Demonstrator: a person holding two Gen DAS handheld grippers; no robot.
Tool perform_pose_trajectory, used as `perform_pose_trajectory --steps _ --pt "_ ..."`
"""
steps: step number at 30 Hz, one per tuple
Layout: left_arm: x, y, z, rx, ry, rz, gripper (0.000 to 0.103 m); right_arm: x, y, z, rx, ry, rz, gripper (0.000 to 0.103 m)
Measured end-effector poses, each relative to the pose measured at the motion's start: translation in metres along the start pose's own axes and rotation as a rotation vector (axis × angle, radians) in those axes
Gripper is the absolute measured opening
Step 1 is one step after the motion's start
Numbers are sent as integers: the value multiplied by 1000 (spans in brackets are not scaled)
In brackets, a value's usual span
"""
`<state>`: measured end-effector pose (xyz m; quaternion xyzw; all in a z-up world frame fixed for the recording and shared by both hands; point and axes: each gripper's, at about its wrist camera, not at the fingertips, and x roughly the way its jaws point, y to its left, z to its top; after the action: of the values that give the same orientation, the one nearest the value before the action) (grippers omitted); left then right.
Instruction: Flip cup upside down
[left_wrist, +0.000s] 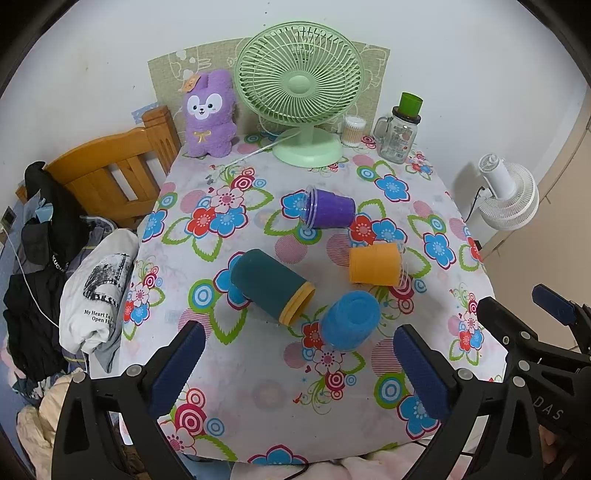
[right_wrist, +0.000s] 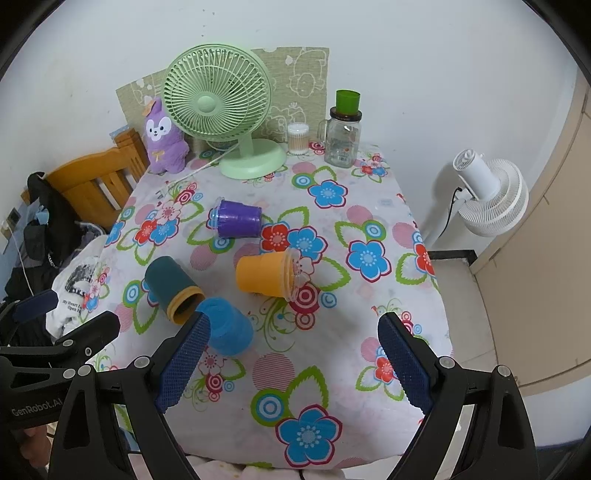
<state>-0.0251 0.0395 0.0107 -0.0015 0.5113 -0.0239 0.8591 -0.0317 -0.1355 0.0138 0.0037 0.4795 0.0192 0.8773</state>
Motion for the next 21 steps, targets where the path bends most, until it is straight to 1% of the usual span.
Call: perform_pose_trajectory --steps 21 --pt "1 0 0 0 1 0 103 1 -2 0 5 2 -6 94"
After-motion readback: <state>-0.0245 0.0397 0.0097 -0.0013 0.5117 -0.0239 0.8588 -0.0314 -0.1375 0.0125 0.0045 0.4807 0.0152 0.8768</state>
